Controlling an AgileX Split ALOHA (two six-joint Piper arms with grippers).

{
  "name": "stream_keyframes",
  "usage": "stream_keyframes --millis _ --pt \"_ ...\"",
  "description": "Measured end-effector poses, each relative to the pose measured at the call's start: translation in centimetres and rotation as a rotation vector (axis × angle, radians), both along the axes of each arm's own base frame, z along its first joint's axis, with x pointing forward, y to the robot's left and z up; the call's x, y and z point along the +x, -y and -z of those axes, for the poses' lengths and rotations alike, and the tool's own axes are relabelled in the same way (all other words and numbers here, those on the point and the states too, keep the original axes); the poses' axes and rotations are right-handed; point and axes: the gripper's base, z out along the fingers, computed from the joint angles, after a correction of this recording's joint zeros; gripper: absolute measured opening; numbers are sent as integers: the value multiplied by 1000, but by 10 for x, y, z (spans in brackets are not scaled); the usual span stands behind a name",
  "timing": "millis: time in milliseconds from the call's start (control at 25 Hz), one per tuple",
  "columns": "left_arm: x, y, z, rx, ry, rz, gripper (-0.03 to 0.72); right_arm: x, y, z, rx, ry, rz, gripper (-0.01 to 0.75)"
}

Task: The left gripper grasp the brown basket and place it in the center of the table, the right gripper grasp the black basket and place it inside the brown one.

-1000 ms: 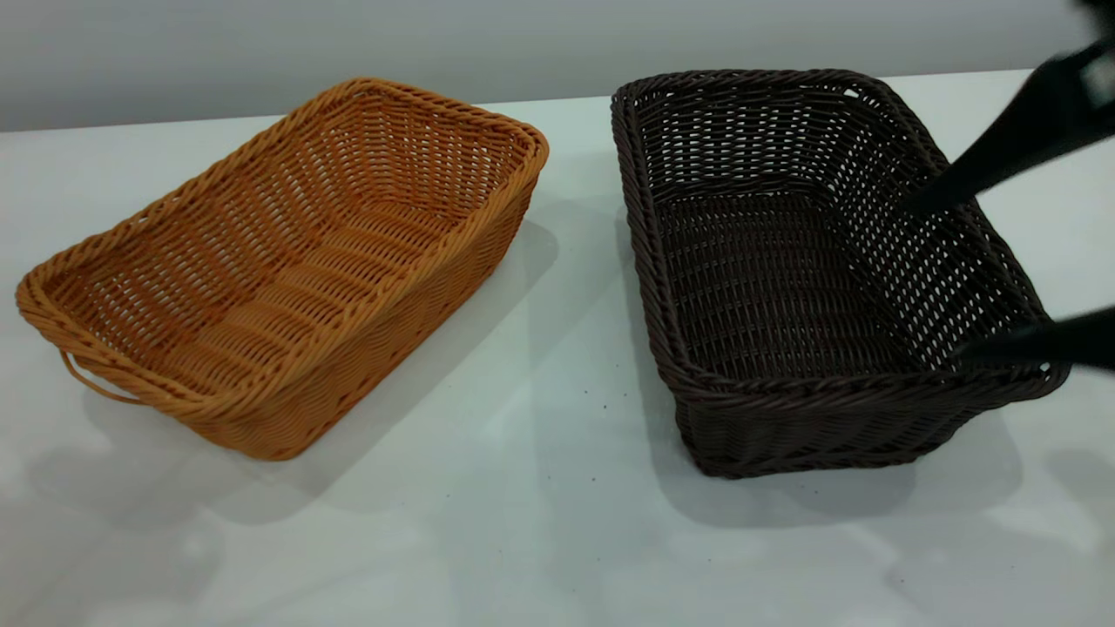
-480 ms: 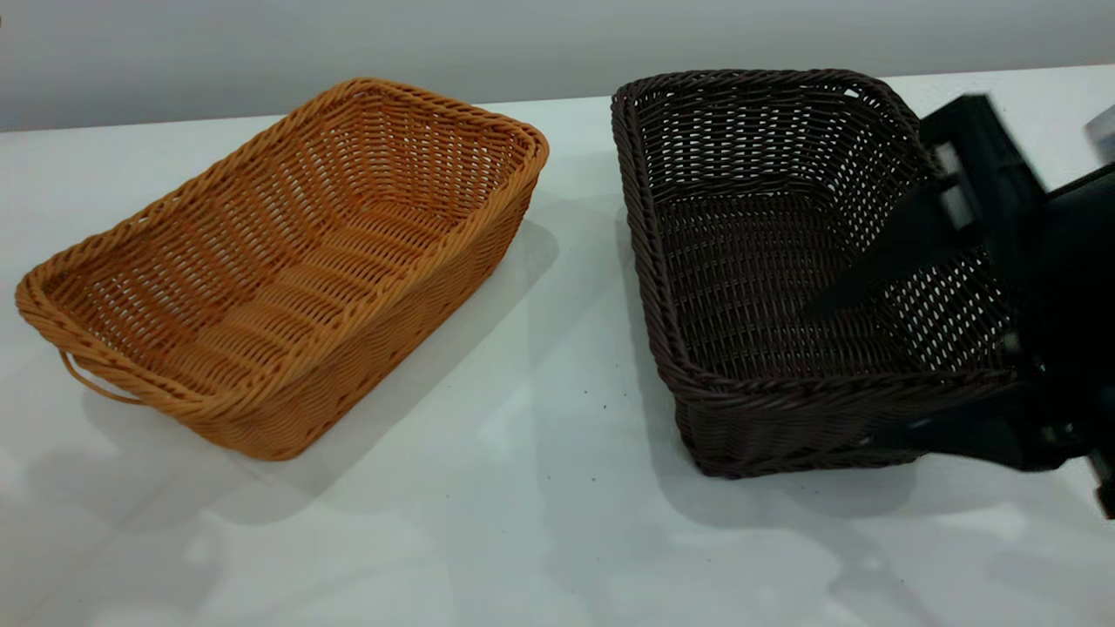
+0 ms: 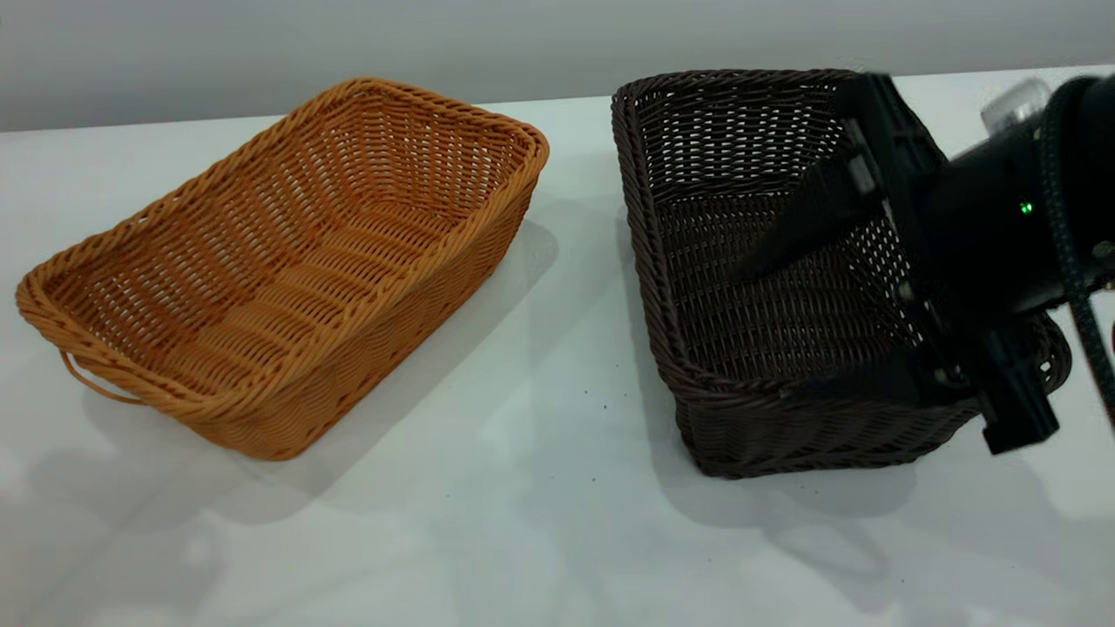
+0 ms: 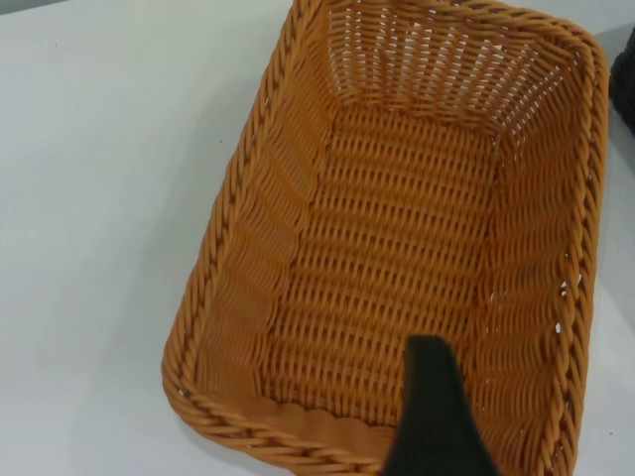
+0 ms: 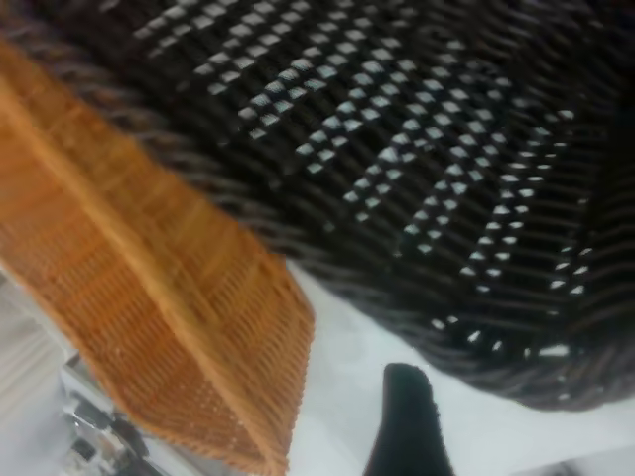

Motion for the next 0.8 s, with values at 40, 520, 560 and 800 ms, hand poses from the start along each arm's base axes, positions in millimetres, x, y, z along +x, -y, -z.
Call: stream_keyframes --millis 40,520,560,800 --pt "0 0 0 3 1 3 407 0 0 0 7 -7 3 486" --pt "0 0 0 17 8 20 407 -7 -3 -2 73 -57 -11 486" --pt "0 0 0 17 8 20 407 -9 -2 0 66 -76 7 486" --pt "0 0 0 16 8 20 407 -27 14 18 -21 -192 120 486"
